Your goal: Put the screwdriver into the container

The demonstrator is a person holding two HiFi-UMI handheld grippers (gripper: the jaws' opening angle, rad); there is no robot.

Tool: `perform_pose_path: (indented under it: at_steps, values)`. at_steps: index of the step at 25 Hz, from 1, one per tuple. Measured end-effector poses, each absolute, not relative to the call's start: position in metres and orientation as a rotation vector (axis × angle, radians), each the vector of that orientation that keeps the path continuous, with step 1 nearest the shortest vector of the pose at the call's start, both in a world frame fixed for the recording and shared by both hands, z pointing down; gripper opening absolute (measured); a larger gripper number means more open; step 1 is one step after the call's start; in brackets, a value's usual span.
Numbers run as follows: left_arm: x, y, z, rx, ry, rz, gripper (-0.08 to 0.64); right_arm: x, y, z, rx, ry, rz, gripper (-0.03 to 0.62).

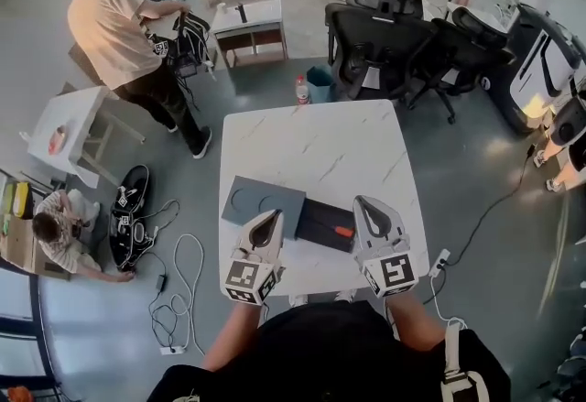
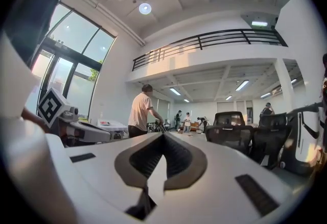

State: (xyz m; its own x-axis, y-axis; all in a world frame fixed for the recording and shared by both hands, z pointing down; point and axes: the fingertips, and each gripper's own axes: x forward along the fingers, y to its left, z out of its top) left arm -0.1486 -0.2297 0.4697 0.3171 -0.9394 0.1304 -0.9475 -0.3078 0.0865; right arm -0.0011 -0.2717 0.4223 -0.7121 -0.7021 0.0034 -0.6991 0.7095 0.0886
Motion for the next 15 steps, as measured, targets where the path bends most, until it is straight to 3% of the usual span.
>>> perform_pose_path:
  at_steps: [15]
  values:
    - [-0.164,-0.224,0.474,2.384,-1.805,0.101,0.009,-0.006,-0.277,0.424,1.134,-2.875,-0.132,0.006]
